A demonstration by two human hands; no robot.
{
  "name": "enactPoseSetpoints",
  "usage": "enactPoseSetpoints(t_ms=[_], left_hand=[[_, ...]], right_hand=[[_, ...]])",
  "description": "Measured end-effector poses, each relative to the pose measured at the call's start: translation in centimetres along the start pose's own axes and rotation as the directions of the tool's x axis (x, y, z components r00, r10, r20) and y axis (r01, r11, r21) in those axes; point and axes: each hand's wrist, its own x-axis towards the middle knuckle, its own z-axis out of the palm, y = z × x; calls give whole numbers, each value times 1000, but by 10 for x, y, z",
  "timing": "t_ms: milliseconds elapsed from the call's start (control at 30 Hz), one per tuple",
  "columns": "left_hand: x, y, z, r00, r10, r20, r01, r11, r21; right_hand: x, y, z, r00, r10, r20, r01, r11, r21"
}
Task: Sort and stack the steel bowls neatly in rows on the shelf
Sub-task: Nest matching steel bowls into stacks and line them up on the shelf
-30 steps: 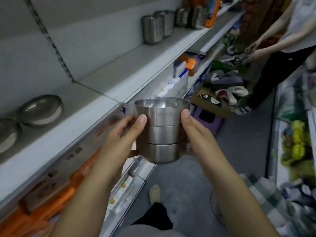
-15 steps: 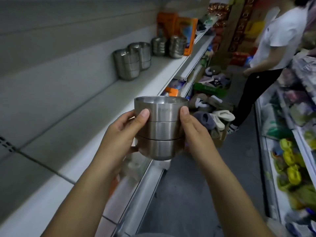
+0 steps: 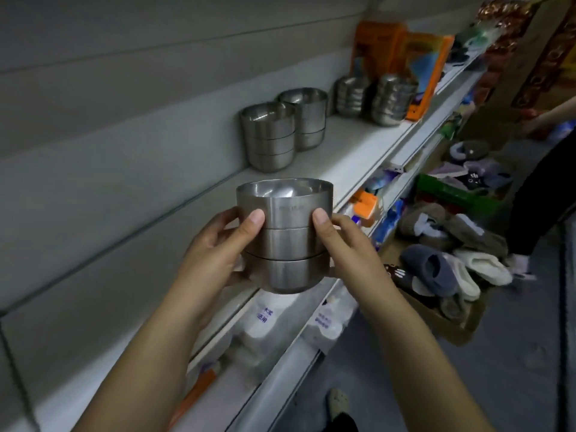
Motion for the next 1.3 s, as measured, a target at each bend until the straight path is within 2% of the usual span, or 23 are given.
enactPoseSetpoints(t_ms=[133, 200, 367, 533, 633, 933, 1200, 1300], left_hand=[[42, 8, 14, 989, 59, -137, -61, 998, -11], [58, 11, 20, 981, 74, -180, -82, 996, -35], [98, 9, 33, 898, 127, -420, -137, 991, 7], [120, -4, 29, 817, 165, -552, -168, 985, 46], [128, -13, 21, 776, 186, -602, -176, 981, 76], [140, -35, 27, 677, 276, -683, -174, 961, 215], [138, -46, 25, 729, 341, -593, -123, 918, 377], [137, -53, 22, 721, 330, -609, -97, 919, 382]], right_hand=[[74, -14, -12, 975, -39, 218, 57, 995, -80], [106, -16, -13, 964, -63, 259, 91, 991, -99], [191, -13, -7, 883, -146, 447, 214, 971, -106], [237, -7, 18, 792, -209, 573, 272, 962, -26], [258, 2, 33, 747, -181, 639, 246, 969, -14], [286, 25, 48, 668, -243, 703, 363, 931, -23], [293, 37, 37, 609, -212, 764, 305, 952, 21], [291, 40, 38, 645, -202, 737, 273, 962, 25]])
